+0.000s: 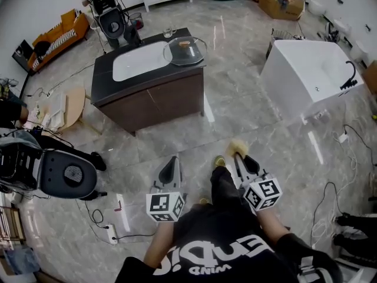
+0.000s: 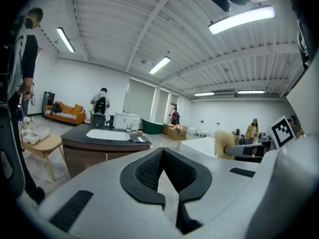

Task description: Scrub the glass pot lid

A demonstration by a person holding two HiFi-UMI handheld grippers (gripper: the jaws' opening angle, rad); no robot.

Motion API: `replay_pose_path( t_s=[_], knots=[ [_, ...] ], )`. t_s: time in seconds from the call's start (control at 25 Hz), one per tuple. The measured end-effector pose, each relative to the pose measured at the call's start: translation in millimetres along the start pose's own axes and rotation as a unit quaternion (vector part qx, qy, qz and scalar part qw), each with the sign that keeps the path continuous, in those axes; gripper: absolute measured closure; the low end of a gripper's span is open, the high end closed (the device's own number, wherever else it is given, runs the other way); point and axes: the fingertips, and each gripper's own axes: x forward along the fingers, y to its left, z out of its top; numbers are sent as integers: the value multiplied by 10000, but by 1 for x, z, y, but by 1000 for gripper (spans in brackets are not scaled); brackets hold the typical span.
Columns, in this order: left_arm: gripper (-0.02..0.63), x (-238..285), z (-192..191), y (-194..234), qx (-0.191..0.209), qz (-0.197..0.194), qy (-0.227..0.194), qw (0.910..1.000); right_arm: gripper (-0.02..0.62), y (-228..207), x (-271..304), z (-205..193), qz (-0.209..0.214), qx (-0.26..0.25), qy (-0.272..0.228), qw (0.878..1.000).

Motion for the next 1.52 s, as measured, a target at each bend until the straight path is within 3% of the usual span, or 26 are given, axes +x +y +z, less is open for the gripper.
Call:
replay_pose_path(
  t_s=[0.64, 1.52],
  knots=[
    [592, 98, 18, 37, -15, -10, 8, 10000, 549, -52, 95, 29, -19, -67, -77, 9999],
    [594, 252, 81, 59, -27, 420, -106, 9991, 549, -136, 230, 100, 603, -171, 18, 9980]
  ],
)
